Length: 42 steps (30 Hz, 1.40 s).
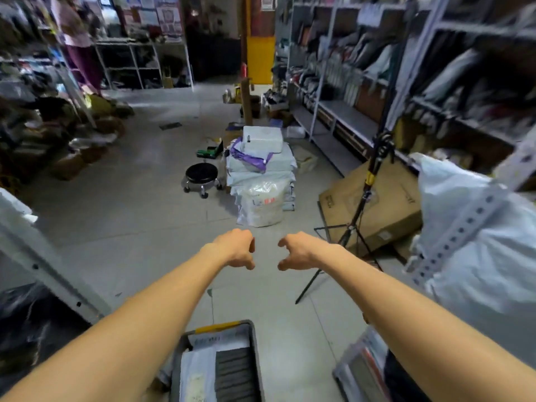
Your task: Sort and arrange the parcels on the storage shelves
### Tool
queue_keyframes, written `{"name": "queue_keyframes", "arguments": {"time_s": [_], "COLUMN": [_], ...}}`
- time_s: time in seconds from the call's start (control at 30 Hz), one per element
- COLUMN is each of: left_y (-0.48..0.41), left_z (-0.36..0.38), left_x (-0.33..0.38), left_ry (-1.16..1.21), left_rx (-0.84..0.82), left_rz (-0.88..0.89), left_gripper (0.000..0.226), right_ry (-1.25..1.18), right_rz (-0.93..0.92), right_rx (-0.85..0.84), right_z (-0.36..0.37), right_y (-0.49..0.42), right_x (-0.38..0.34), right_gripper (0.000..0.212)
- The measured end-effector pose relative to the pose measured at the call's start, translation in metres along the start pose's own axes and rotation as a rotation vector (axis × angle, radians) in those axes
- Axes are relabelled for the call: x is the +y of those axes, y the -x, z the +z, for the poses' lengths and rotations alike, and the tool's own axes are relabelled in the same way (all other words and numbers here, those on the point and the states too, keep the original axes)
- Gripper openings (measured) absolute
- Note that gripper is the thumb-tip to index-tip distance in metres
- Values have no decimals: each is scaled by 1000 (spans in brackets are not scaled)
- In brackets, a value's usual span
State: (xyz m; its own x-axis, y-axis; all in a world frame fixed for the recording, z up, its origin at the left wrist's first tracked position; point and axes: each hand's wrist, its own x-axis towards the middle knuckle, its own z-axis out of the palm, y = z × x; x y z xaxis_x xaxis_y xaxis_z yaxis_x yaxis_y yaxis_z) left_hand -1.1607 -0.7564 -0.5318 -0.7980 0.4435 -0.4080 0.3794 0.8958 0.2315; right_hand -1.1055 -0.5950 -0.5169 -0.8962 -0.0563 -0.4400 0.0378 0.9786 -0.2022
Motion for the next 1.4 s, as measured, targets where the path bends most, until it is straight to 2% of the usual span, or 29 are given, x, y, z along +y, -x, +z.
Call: {"name": "queue_keyframes", "arguments": {"time_s": [0.27, 0.4, 0.53, 0.7, 0.8, 0.87, 1.0, 1.23, 1.33, 1.4], "left_y": [47, 79, 112, 148, 163, 174, 206, 278, 312, 336], "left_z": [29, 37, 42, 60, 80, 93, 119, 157, 170, 176], "left_x": [166, 233, 267, 288, 310, 332, 388, 500, 549, 581], "left_ry": [-96, -162, -270, -280, -287, -309, -323, -442, -514, -537], "left_rx": [-58, -69, -128, -180, -205, -209, -224, -277, -261, -227], "left_rz": [357, 519, 597, 690, 781, 852, 1010, 1290, 1376, 1439], "left_gripper": [40, 40, 37, 34, 40, 32, 28, 41, 41, 40], "right_ry": [-81, -171, -187, -263, -295, -315, -313, -396, -401, -408], "right_rz": [263, 337, 400, 482, 549, 586, 749, 1079, 1224, 1310], "right_rx": [84, 122, 82, 86, 123, 170, 232, 289, 302, 321], "right_z": [21, 31, 56, 77, 86, 92, 109, 138, 155, 164], "right_y": [176, 256, 318, 369, 402, 429, 492, 622, 679, 716], "right_x": [88, 116, 124, 130, 137, 142, 160, 180, 185, 187], "right_gripper": [59, 58, 64, 66, 69, 65, 52, 69, 55, 53]}}
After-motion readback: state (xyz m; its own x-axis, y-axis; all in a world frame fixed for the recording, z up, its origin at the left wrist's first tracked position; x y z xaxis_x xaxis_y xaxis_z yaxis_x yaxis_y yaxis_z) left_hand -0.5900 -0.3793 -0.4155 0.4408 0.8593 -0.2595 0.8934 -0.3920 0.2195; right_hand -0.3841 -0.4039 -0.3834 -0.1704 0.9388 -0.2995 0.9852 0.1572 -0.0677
